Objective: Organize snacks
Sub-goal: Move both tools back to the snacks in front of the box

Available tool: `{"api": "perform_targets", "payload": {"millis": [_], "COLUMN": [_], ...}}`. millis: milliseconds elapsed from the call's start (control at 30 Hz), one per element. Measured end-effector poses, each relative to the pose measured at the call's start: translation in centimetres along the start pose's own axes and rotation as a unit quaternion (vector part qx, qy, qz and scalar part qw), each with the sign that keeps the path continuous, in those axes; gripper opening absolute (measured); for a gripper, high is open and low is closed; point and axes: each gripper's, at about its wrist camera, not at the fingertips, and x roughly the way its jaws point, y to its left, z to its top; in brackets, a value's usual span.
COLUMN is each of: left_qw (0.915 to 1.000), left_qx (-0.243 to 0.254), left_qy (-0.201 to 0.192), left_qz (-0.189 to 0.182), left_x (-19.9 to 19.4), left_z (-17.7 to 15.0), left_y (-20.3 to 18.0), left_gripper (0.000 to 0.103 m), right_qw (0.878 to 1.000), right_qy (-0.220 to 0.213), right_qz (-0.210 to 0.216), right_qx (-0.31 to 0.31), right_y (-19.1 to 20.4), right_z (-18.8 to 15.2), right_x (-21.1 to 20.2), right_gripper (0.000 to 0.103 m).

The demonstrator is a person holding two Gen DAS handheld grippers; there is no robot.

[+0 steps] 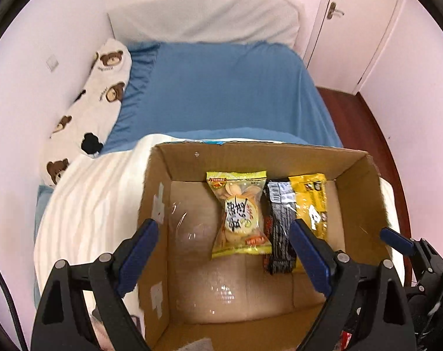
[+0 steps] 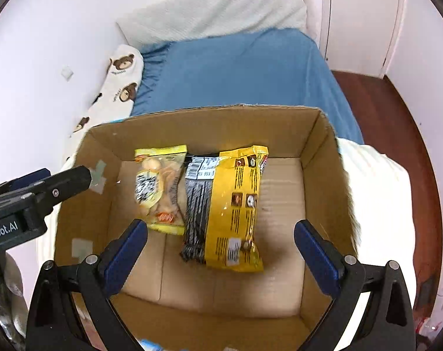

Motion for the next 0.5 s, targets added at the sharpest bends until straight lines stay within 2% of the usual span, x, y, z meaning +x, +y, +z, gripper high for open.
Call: {"api": "perform_targets", "payload": {"millis": [233, 500], "left_qw": [0.9990, 0.9970], "left_qx": [-0.016, -0.037], "left_qy": [-0.041, -0.058], "left_qz": [-0.010, -0.035], "left_x": [-5.3, -10.5], "left_z": [-3.2, -7.9], "left_y": [0.0, 0.6], "left_gripper": [0.091, 0.091], "right_qw": [0.999, 0.995], "right_qy": [-0.049, -0.078], "right_qz": [0.004, 0.021], "right_qx": [0.010, 0.055], "right_y": [0.1, -2.1], "right_z": [-3.2, -7.9], "right_x": [-5.7, -11.8], "right_gripper": [0.102, 0.102]}}
